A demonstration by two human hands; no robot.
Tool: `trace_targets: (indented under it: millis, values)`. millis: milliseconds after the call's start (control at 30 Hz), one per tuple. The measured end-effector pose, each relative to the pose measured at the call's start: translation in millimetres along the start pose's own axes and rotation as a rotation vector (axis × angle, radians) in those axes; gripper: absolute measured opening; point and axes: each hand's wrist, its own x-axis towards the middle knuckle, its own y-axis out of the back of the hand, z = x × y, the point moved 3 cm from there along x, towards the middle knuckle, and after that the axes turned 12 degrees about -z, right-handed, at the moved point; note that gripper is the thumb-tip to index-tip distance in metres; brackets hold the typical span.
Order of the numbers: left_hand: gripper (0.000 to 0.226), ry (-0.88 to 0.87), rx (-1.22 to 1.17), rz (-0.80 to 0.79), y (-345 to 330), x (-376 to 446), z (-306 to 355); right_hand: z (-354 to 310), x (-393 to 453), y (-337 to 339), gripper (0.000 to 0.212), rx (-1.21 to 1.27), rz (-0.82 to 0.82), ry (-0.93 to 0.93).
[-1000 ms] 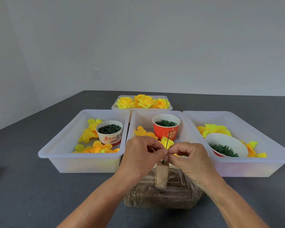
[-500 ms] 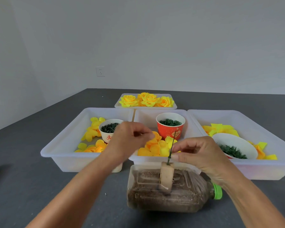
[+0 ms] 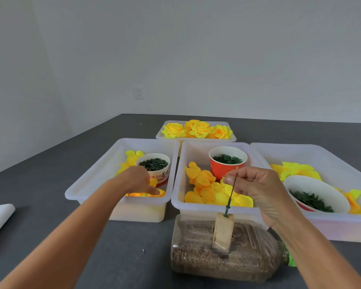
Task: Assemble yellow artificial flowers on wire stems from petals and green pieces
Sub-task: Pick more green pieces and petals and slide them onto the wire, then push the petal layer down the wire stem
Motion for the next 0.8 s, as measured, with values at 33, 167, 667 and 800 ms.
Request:
trace_targets:
  millis: [33, 167, 667, 800]
  values:
    - [0.058, 0.011, -0.026, 0.062, 1.2, -0.1, -0.9, 2.0, 1.3, -1.2, 0.01, 0.004, 0.0, -0.011]
    - [0.054, 0.081, -0.044, 0.093, -0.2, -9.1, -3.3, 12.0, 4.7, -7.3, 0.014, 0.03, -0.025, -0.051]
    - [0.01, -0.011, -0.467, 0.173, 34.8, -40.4, -3.0, 20.6, 4.7, -4.3, 0.005, 0.091, -0.009, -0.1]
    - [0.011, -0.098, -0.558, 0.321, 44.2, -46.7, 1.0, 20.7, 4.7, -4.2, 0.007, 0.087, -0.016, -0.101]
